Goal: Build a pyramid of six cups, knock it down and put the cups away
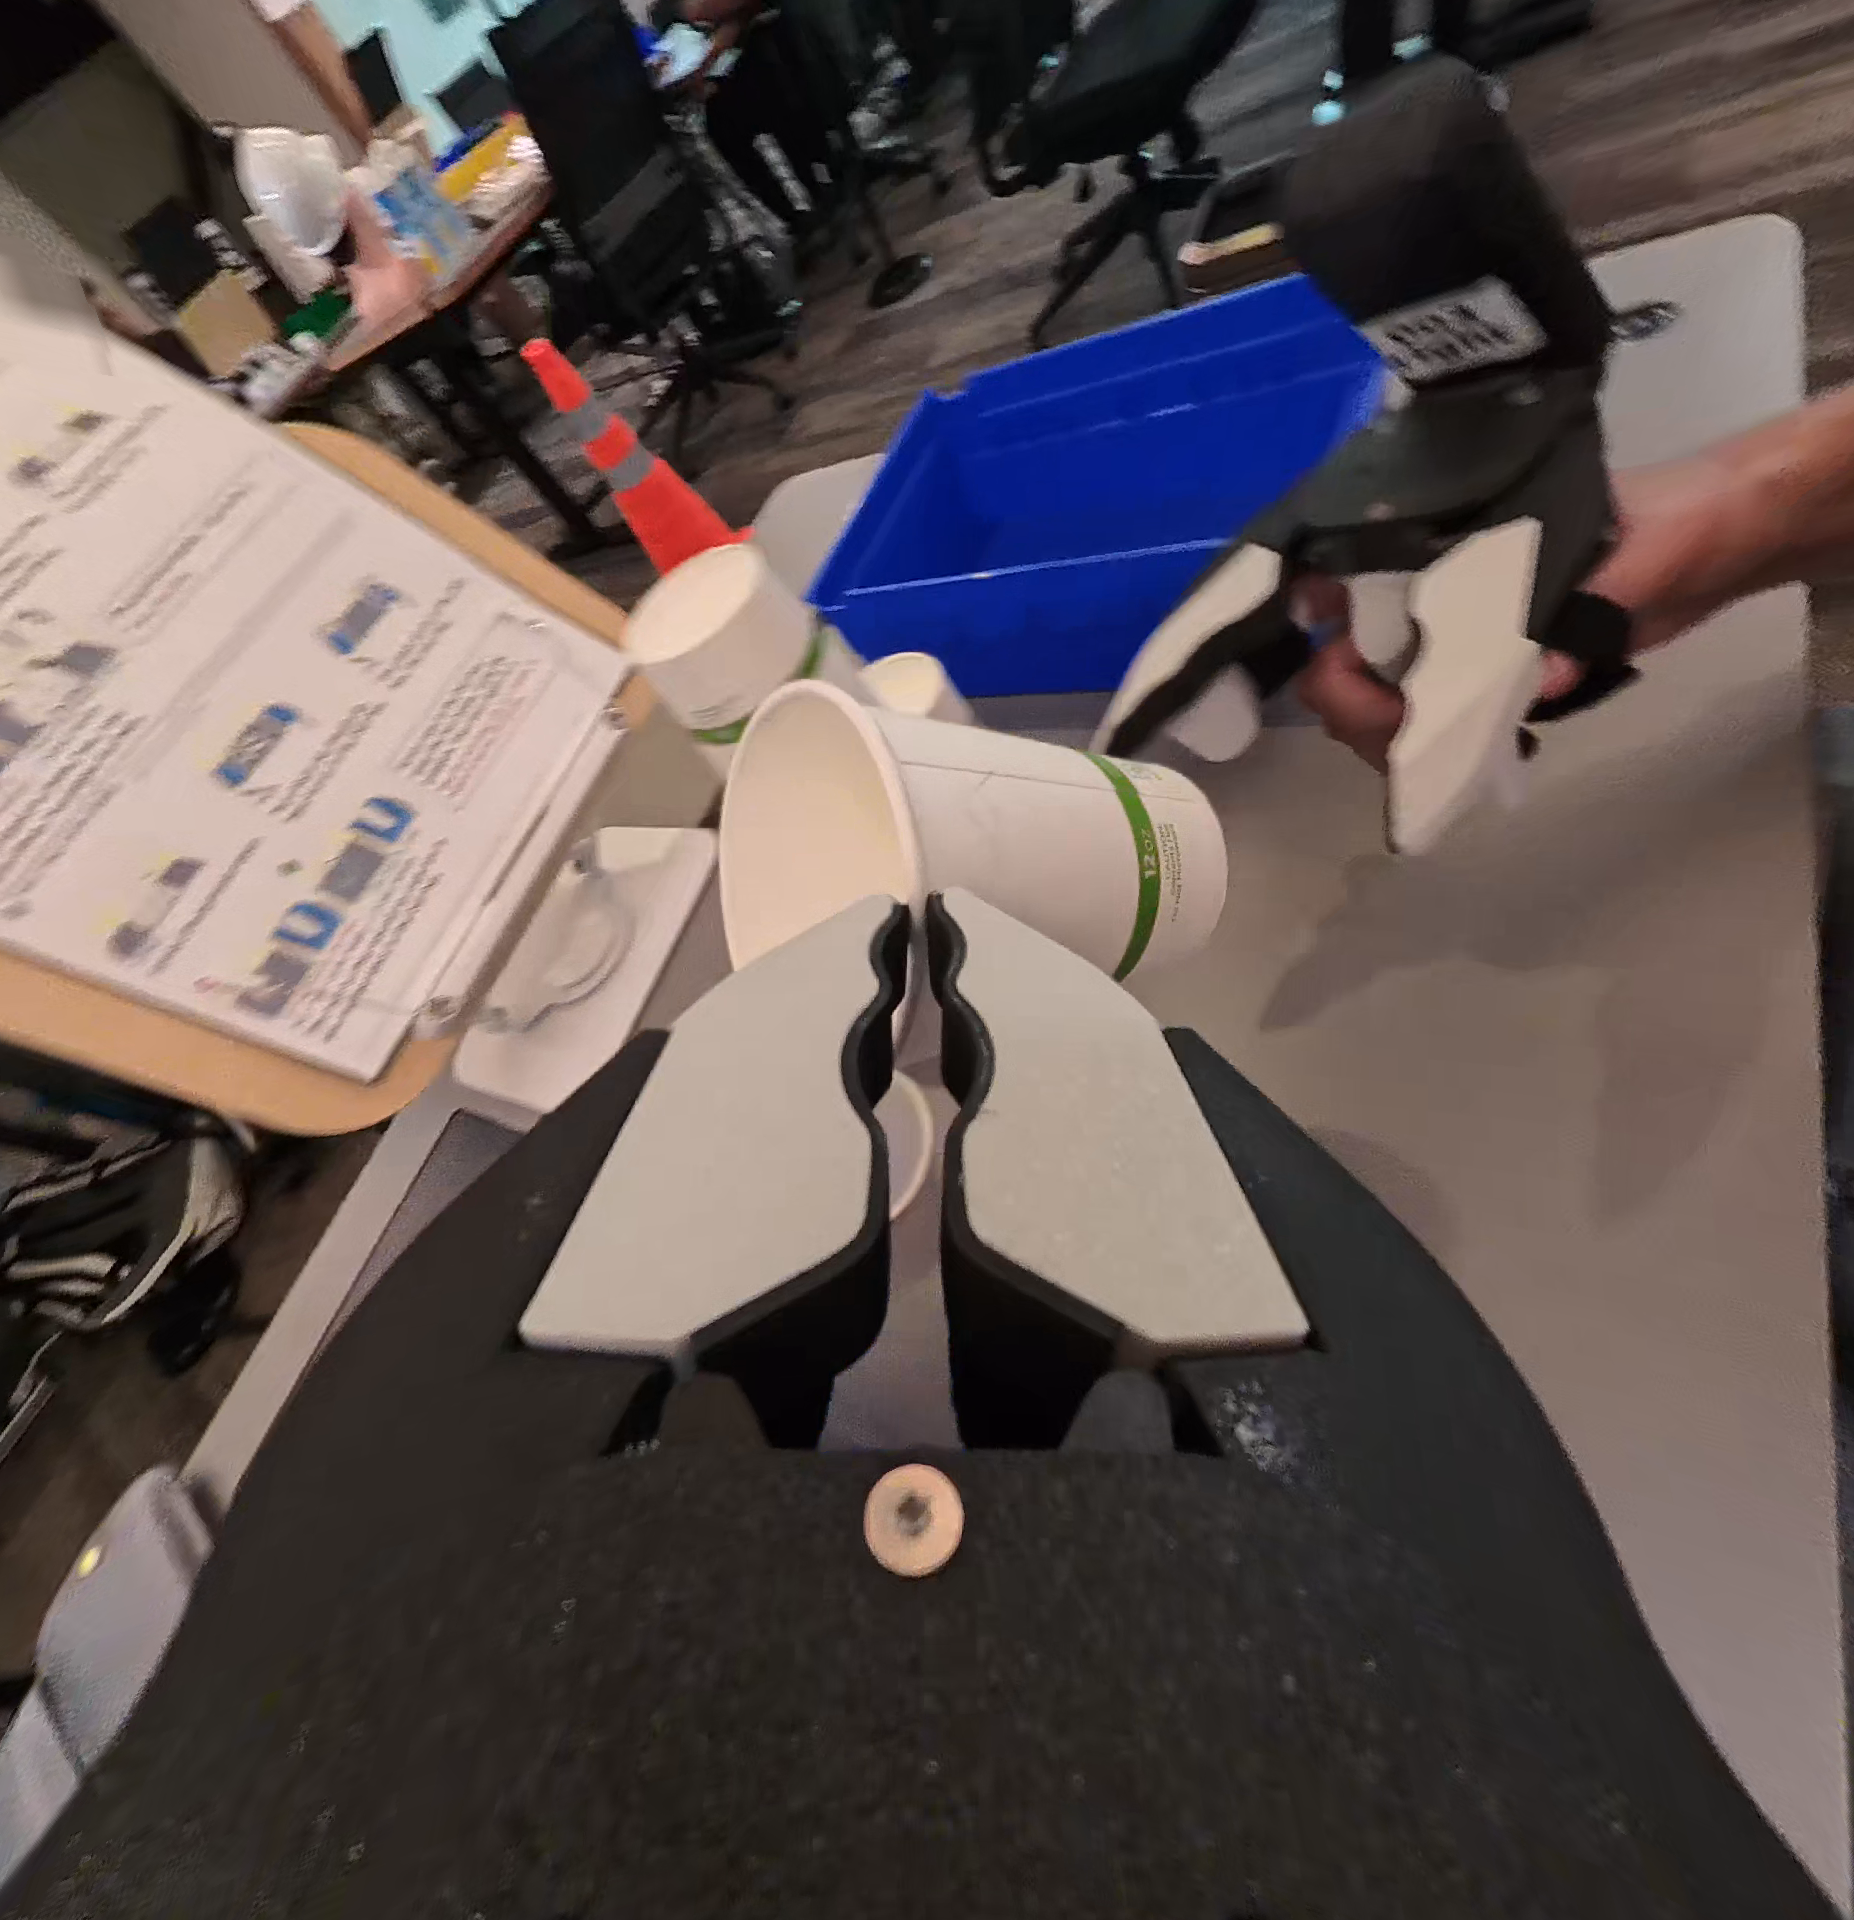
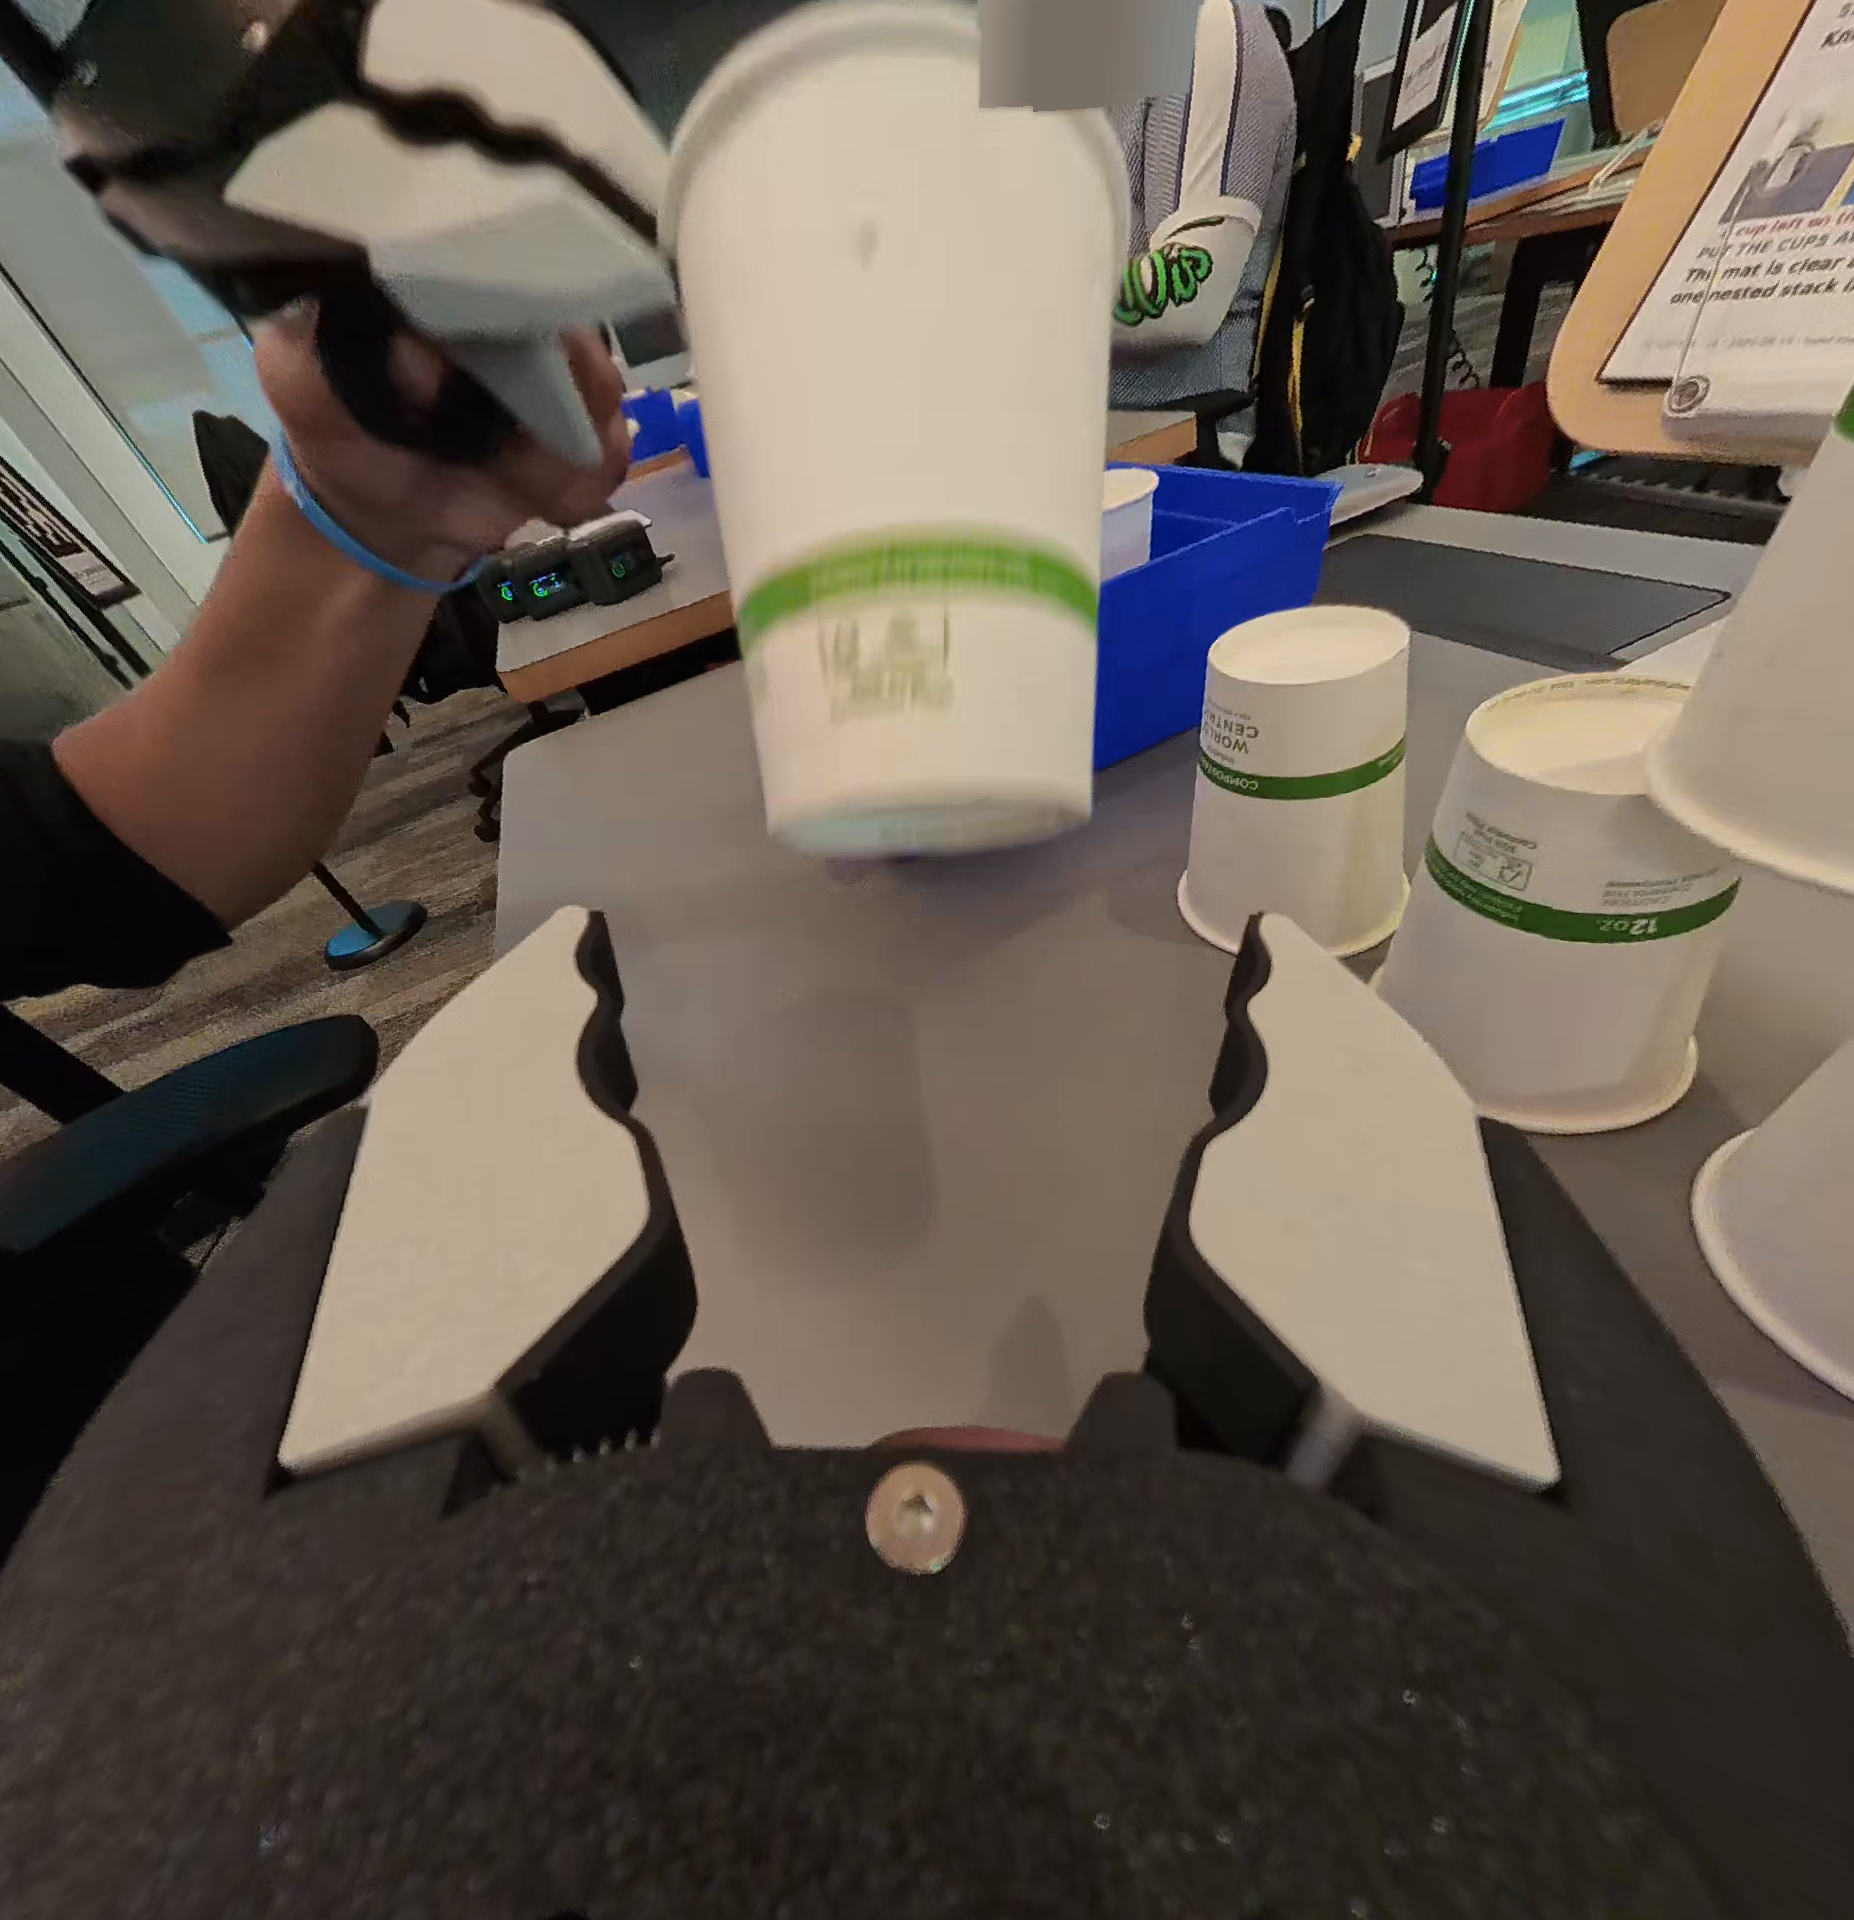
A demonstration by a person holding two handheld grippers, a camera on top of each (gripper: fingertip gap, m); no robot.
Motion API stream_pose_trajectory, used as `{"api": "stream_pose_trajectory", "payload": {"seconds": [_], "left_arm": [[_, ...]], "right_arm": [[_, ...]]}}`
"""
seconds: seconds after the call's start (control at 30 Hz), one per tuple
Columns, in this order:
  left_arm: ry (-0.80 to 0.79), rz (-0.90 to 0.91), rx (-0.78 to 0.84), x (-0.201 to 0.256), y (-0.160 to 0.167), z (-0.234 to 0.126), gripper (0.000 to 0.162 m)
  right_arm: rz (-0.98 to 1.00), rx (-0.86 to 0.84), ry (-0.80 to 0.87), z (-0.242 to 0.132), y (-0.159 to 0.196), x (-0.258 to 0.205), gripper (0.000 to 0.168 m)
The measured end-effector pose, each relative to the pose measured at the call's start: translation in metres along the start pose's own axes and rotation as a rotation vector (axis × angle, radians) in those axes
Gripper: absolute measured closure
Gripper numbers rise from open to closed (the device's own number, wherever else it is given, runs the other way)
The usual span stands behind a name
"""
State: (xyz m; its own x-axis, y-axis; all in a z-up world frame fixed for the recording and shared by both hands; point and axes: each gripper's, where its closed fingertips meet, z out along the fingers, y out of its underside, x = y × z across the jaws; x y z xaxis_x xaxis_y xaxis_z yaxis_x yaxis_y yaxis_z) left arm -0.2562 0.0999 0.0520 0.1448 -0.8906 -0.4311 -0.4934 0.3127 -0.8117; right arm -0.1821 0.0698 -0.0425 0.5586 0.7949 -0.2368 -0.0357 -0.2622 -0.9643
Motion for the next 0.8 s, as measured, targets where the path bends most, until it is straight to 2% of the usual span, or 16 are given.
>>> {"api": "stream_pose_trajectory", "payload": {"seconds": [0.07,0.23,0.27,0.3,0.33,0.47,0.7,0.8], "left_arm": [[0.053,0.037,-0.024,0.022,0.000,0.016,0.159],[0.146,0.064,-0.025,0.056,-0.009,0.043,0.160],[0.162,0.059,-0.019,0.060,-0.011,0.047,0.159],[0.171,0.054,-0.010,0.063,-0.013,0.050,0.159],[0.179,0.049,-0.002,0.066,-0.015,0.053,0.159],[0.171,0.018,-0.008,0.068,-0.011,0.060,0.159],[0.194,-0.140,0.016,0.067,0.007,0.063,0.159],[0.190,-0.166,0.015,0.067,0.016,0.060,0.159]], "right_arm": [[0.011,-0.010,-0.006,-0.003,-0.001,0.001,0.057],[0.084,-0.120,-0.076,0.000,0.025,-0.006,0.059],[0.091,-0.127,-0.091,0.001,0.028,-0.008,0.063],[0.091,-0.150,-0.102,0.001,0.032,-0.010,0.077],[0.094,-0.189,-0.099,0.002,0.038,-0.010,0.082],[0.131,-0.224,-0.092,-0.001,0.045,-0.006,0.083],[0.177,-0.281,-0.084,-0.006,0.051,-0.003,0.084],[0.144,-0.284,-0.061,-0.008,0.047,0.001,0.084]]}}
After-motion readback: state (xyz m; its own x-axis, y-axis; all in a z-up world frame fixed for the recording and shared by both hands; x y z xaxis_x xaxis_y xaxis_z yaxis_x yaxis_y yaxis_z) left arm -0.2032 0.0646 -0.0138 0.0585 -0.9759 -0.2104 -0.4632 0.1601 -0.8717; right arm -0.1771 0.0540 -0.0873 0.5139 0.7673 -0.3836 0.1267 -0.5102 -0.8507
